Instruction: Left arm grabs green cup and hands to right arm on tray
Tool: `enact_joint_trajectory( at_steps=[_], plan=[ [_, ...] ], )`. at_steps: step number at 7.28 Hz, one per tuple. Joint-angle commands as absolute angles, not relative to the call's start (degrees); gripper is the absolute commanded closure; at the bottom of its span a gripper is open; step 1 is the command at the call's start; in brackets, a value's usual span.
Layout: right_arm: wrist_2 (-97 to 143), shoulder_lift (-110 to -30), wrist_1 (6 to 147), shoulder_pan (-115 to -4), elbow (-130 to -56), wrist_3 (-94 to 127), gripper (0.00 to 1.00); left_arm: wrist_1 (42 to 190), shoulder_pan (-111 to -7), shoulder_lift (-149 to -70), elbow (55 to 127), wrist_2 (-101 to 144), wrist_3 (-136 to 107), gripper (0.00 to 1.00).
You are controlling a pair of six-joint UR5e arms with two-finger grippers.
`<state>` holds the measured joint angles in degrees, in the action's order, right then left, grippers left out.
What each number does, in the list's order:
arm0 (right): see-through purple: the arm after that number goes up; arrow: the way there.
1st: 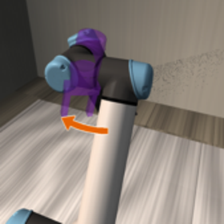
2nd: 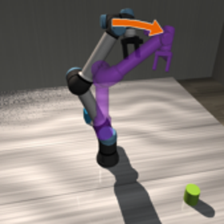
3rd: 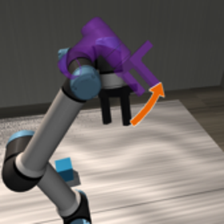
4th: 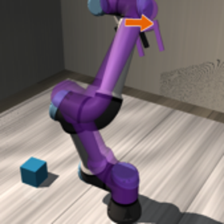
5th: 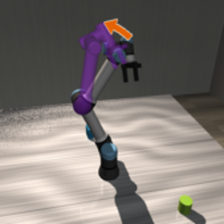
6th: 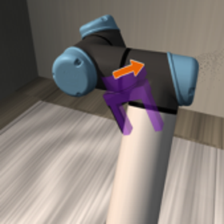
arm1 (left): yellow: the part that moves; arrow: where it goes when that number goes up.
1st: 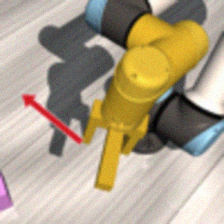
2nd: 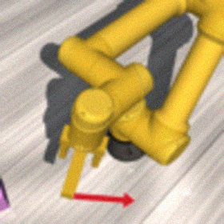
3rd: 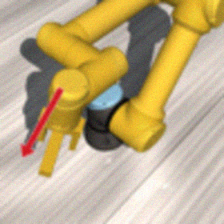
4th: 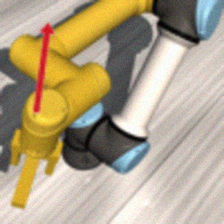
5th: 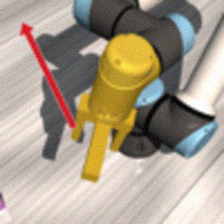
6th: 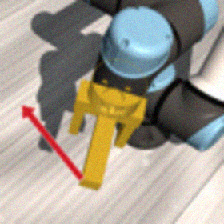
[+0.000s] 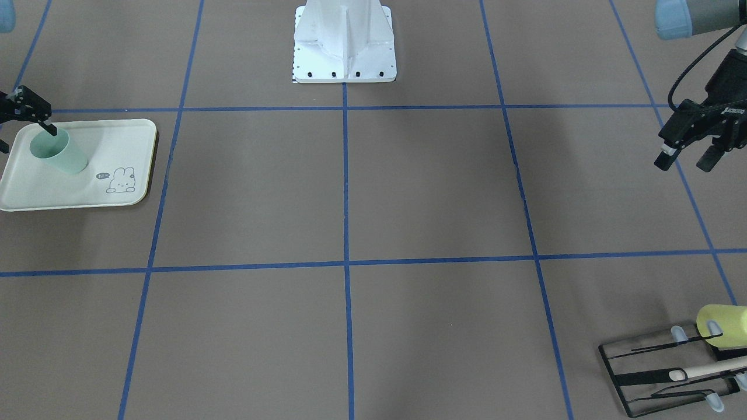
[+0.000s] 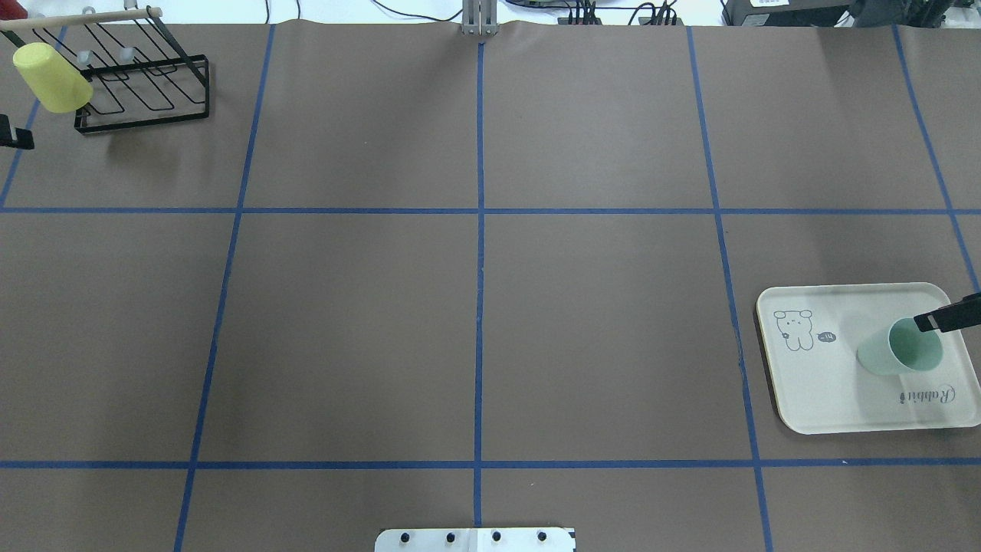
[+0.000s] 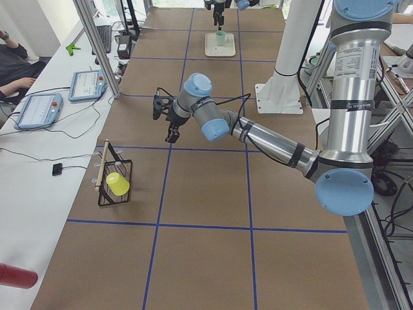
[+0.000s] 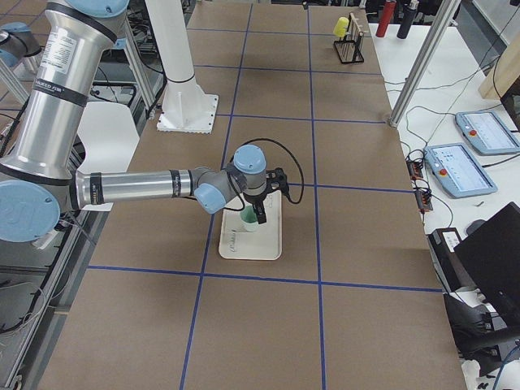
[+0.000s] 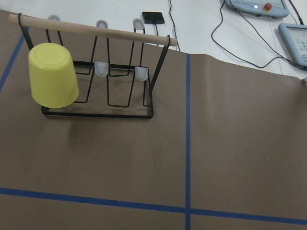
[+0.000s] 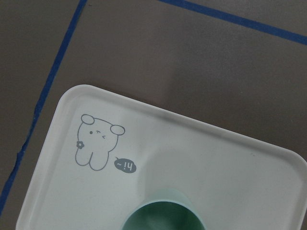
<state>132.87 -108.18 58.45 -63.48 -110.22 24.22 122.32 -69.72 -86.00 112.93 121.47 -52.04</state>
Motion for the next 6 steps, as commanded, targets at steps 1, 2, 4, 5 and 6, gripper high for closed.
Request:
enact_joint_trajectory(
  at_steps=[1, 2, 4, 5, 6],
  plan=[
    [134.03, -105.66, 68.14, -68.53, -110.48, 17.54, 0.00, 122.26, -72.41, -78.79, 112.85, 123.30, -40.93, 0.00],
    [133.86, -103.73, 75.86, -72.03, -110.30, 10.79, 0.00, 122.34, -73.64, -74.31, 112.42, 124.01, -34.60, 0.00],
    [133.16, -97.25, 93.69, -80.56, -109.69, -5.19, 0.00, 122.34, -76.97, -68.22, 111.28, 128.54, -24.57, 0.00],
    [132.72, -93.73, 100.57, -83.12, -108.47, -9.80, 0.00, 122.26, -81.34, -66.72, 109.70, 131.28, -16.08, 0.00],
    [132.71, -93.69, 100.72, -84.19, -107.94, -10.71, 0.00, 120.86, -83.91, -66.62, 108.64, 131.40, -9.65, 0.00]
  ],
)
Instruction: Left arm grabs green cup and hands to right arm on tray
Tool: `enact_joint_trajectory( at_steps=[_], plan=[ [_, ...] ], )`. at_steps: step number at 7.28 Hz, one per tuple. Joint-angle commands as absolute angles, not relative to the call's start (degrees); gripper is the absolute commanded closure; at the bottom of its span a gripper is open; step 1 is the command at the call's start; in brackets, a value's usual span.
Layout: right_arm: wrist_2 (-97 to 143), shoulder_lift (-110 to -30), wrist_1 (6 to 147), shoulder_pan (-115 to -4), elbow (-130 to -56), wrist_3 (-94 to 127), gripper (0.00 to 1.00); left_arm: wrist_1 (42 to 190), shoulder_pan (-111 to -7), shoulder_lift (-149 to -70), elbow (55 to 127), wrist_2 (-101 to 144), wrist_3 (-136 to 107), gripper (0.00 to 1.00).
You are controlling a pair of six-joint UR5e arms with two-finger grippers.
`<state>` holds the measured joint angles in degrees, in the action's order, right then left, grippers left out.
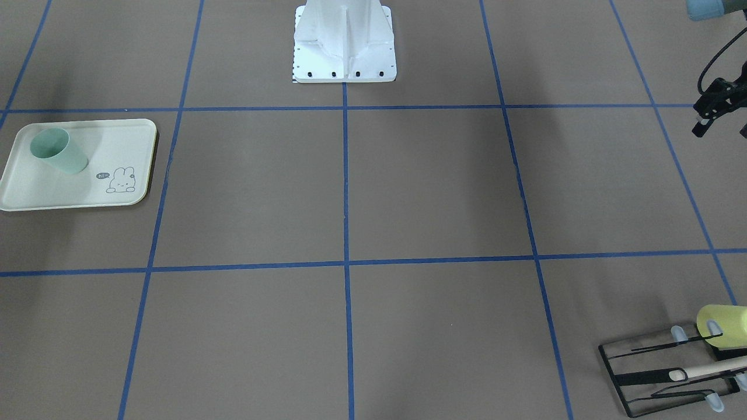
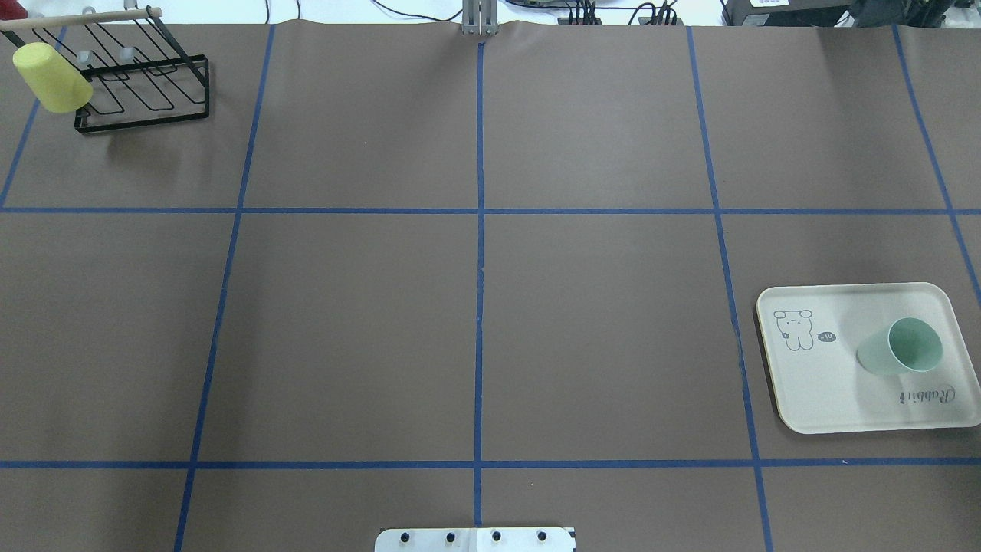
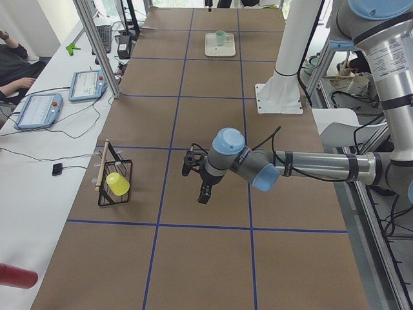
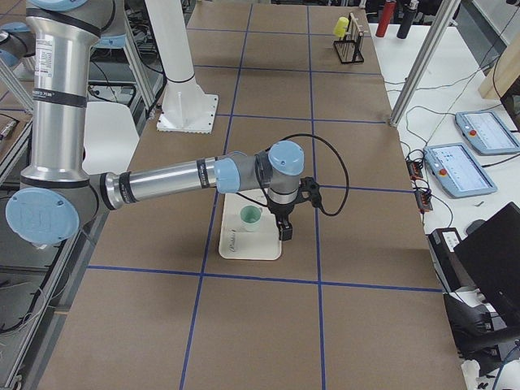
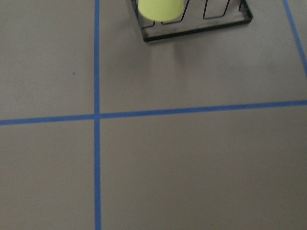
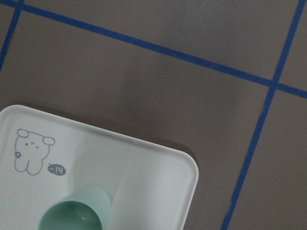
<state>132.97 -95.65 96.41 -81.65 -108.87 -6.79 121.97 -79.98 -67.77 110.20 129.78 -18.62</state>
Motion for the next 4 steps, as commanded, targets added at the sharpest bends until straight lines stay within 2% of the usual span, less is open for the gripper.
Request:
enact_joint_trajectory(
  at_steps=[1, 4],
  plan=[
    [131.50, -93.26, 100.72, -84.81, -107.58, -10.55, 0.00, 116.06, -87.94, -66.80, 108.98, 130.96, -3.92, 0.00],
    [130.25, -91.32, 97.40, -87.61, -106.08, -10.46, 0.00, 100.50, -90.26, -74.68, 109.25, 129.30, 6.41, 0.00]
  ],
)
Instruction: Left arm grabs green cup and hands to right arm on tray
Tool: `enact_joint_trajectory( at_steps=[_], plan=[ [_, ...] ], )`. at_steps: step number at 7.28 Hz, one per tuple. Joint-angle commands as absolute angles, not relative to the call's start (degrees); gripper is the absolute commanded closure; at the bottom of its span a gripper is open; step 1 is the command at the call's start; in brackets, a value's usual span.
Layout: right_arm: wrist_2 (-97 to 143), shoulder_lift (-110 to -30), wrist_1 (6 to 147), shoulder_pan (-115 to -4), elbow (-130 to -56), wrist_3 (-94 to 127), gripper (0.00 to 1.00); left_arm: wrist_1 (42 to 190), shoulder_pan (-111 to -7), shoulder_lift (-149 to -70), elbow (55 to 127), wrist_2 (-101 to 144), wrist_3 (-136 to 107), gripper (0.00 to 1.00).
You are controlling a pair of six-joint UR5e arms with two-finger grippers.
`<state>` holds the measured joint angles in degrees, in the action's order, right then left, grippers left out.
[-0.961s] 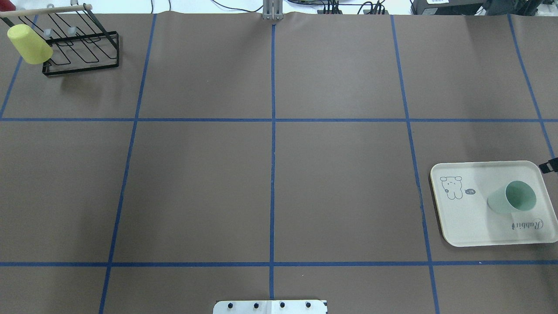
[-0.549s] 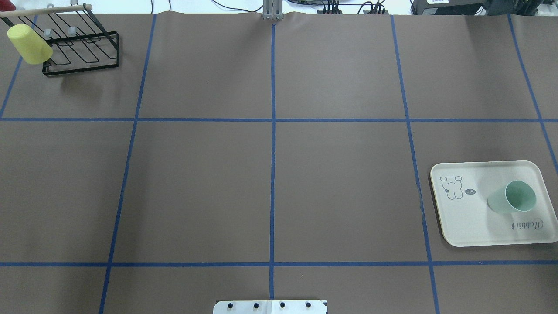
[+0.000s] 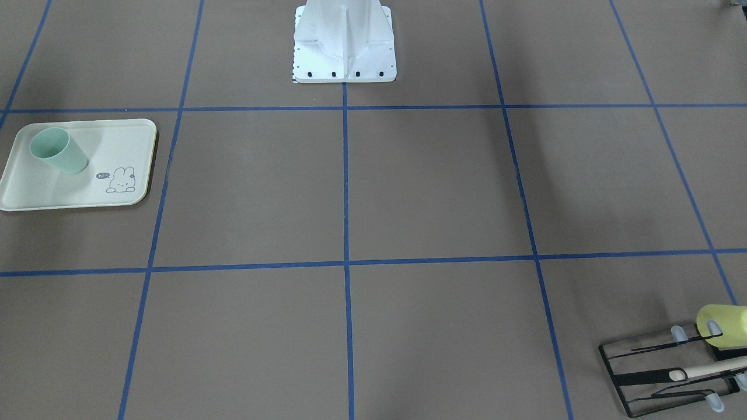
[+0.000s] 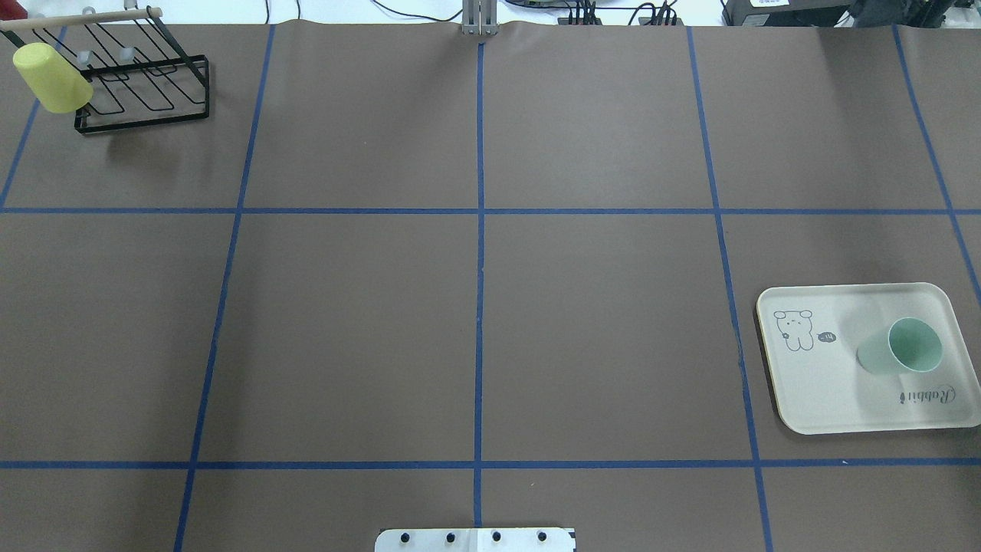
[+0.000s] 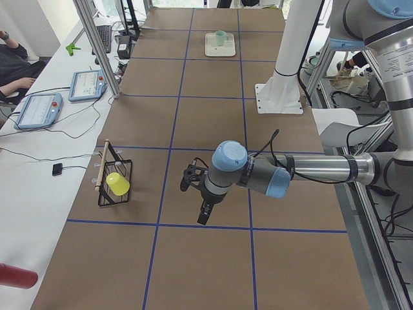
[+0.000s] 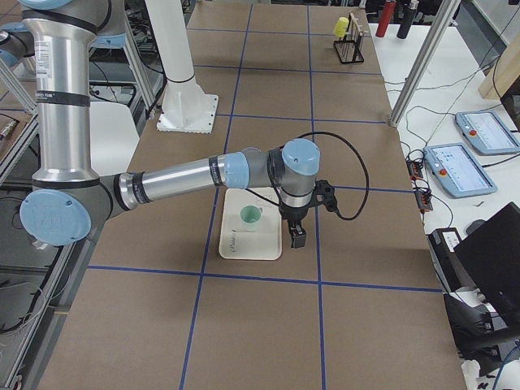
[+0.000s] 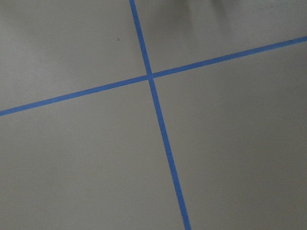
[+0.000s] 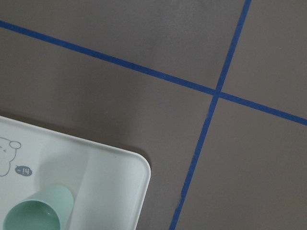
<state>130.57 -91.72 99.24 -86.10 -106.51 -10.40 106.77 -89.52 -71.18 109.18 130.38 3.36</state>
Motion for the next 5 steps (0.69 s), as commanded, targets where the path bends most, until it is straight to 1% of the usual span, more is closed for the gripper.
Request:
enact_joint_trajectory(
  at_steps=[1, 2, 3, 5],
  plan=[
    [130.25, -92.01, 96.34, -88.15, -106.08, -10.37, 0.00, 97.33, -90.09, -76.71, 109.25, 127.72, 8.50, 0.00],
    [130.25, -94.81, 96.33, -88.50, -106.00, -10.02, 0.00, 91.47, -90.26, -80.12, 109.16, 127.62, 10.79, 0.00],
    [130.34, -95.18, 96.33, -88.68, -105.74, -9.93, 0.00, 85.58, -90.26, -82.85, 109.07, 127.97, 12.12, 0.00],
    [131.91, -95.53, 96.42, -89.03, -105.82, -9.67, 0.00, 85.16, -90.62, -83.23, 108.46, 128.49, 12.13, 0.00]
  ],
)
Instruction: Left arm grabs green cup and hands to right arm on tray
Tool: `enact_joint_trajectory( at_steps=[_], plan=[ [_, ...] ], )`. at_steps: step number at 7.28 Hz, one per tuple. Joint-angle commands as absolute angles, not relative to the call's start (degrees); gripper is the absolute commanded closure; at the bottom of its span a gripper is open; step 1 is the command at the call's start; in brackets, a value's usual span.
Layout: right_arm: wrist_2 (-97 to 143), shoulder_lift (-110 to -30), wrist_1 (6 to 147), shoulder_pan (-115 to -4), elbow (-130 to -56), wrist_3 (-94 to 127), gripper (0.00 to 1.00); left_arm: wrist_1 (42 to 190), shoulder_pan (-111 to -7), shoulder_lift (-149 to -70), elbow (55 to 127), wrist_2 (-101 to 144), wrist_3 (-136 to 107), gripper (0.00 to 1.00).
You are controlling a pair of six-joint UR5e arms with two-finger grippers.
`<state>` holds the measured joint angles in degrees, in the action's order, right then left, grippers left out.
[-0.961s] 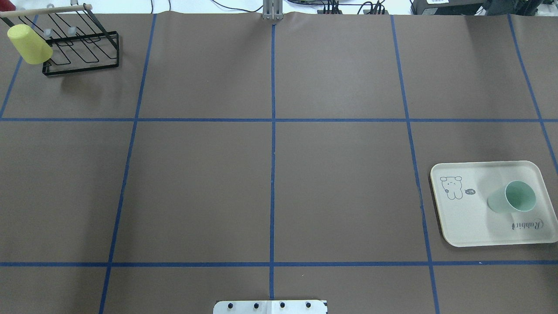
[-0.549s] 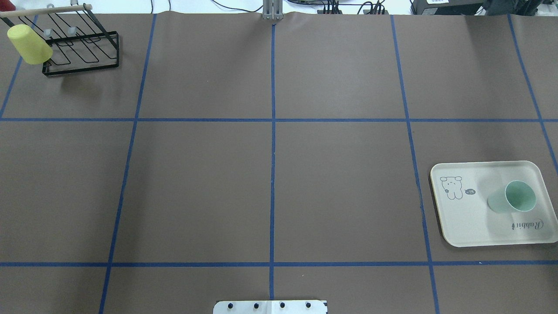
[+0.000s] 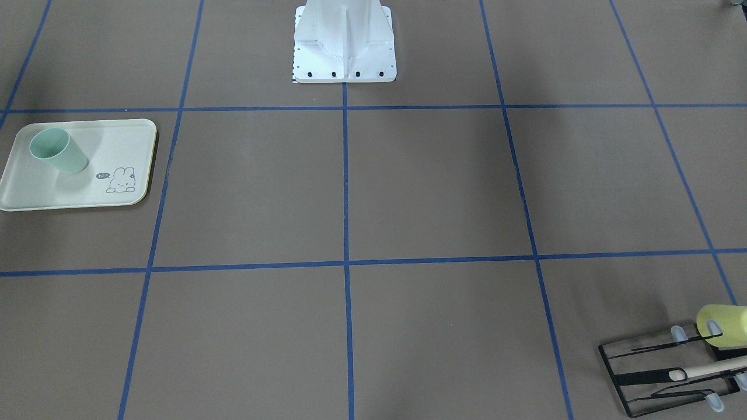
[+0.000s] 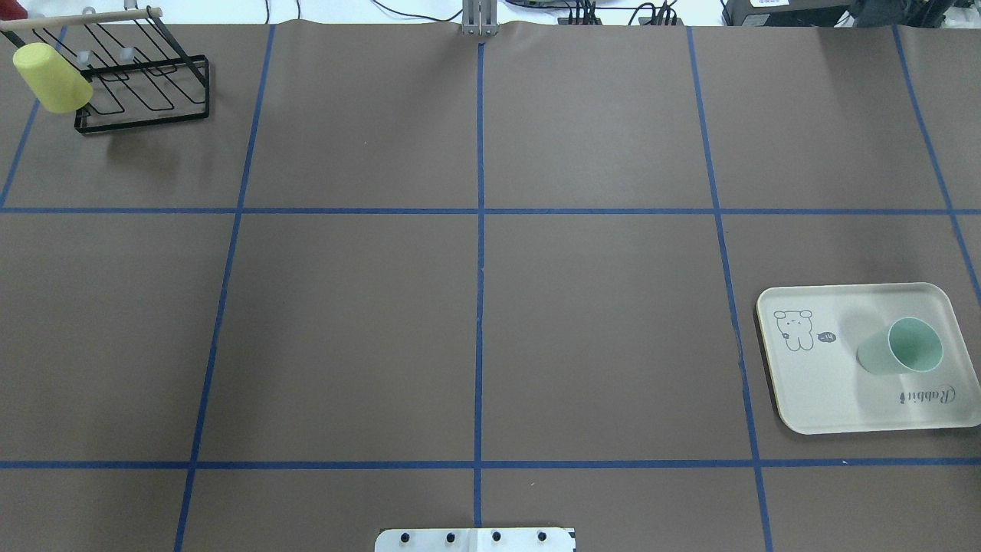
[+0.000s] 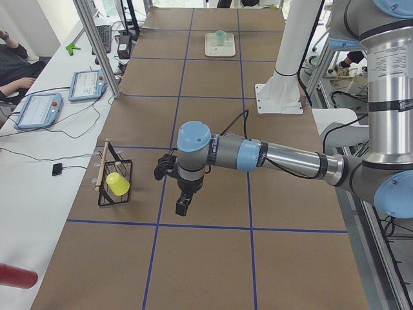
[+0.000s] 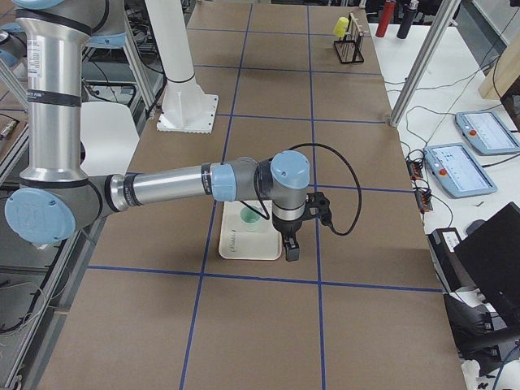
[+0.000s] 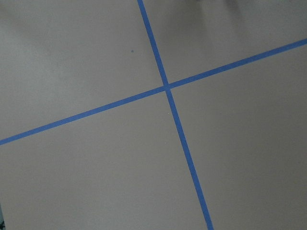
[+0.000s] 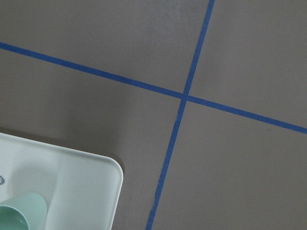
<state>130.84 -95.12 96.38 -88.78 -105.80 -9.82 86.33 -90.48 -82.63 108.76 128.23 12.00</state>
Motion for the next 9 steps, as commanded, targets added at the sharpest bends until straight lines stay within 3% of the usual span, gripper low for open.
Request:
enact_joint_trajectory(
  at_steps=[1, 4, 9],
  plan=[
    [132.62, -95.54, 96.42, -89.12, -105.73, -9.75, 0.00, 85.34, -90.62, -83.23, 108.54, 128.24, 11.87, 0.00],
    [132.89, -95.54, 96.42, -89.12, -103.20, -9.76, 0.00, 85.43, -90.53, -80.77, 104.60, 128.49, 11.60, 0.00],
    [136.13, -94.57, 96.24, -89.12, -95.46, -9.84, 0.00, 85.17, -90.62, -80.86, 106.79, 133.07, 5.45, 0.00]
  ],
)
